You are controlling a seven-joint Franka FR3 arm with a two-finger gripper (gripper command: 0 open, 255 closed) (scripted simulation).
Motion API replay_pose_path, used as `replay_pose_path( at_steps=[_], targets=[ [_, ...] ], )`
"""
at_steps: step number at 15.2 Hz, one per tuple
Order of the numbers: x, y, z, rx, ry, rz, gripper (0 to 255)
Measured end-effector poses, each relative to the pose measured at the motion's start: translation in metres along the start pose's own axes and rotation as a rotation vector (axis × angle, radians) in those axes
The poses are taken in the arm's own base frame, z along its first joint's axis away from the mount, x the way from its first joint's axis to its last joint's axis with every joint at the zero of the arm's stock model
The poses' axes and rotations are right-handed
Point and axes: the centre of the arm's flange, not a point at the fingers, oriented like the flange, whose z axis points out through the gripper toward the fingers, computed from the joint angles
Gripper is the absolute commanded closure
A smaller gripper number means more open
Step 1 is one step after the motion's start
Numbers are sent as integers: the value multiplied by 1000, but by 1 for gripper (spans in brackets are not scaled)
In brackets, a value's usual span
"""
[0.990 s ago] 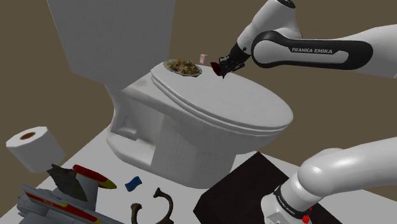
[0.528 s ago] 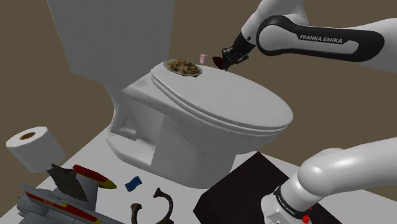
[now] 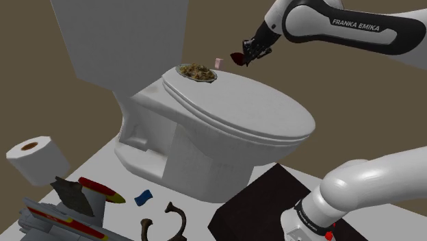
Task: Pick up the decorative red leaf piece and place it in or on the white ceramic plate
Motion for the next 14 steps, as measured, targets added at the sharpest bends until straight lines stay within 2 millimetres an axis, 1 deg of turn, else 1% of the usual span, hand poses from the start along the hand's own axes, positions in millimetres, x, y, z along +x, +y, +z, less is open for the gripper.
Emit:
replay_pose_path(
  at_steps=[3, 4, 8, 10, 13, 14],
  targets=[
    [6, -2, -12, 0, 0, 0, 255],
    [8, -7, -14, 0, 0, 0, 255],
    [21, -53, -15, 0, -1, -1, 255],
    [29, -77, -11, 0, 0, -1, 255],
    [37, -119, -8, 0, -1, -2, 255],
    [41, -130, -7, 0, -1, -2, 255]
  ],
)
